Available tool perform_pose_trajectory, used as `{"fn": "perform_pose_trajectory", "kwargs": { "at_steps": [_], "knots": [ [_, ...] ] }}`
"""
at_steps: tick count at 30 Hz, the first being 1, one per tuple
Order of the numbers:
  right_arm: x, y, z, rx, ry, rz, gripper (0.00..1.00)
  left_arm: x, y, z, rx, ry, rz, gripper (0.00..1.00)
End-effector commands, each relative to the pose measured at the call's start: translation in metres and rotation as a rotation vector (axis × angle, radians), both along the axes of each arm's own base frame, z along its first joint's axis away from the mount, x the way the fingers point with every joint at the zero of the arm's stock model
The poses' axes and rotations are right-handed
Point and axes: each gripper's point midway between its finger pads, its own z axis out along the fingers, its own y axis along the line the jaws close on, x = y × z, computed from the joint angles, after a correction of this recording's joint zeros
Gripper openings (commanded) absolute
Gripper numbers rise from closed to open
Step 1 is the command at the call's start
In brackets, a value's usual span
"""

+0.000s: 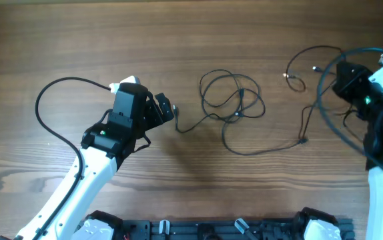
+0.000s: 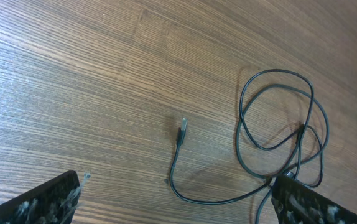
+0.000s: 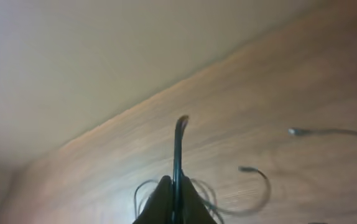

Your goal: Untangle cables

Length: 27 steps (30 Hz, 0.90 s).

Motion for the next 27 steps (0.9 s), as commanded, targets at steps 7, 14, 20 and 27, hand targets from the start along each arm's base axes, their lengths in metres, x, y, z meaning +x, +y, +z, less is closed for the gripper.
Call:
{"fn": "perform_pose_trajectory", "kwargs": {
  "at_steps": [7,14,20,27],
  "knots": [
    [0.023,-0.102,0.036,-0.449,-0.124,-0.428,0.04,0.004,0.0,0.005,-0.001,-0.014,0.015,1.0],
    [0.026,-0.169,-0.081,-0.46,0.277,-0.76,0.08,0.004,0.0,0.005,-0.002,-0.014,0.015,1.0],
    [0.032,-0.158,-0.234,-0.297,0.639,-0.724,0.26,0.004,0.0,0.005,-0.001,-0.013,0.015,1.0],
    [0.027,-0.167,-0.292,-0.311,0.747,-0.734,1.0,0.004,0.0,0.005,-0.002,-0.014,0.015,1.0]
  ]
}}
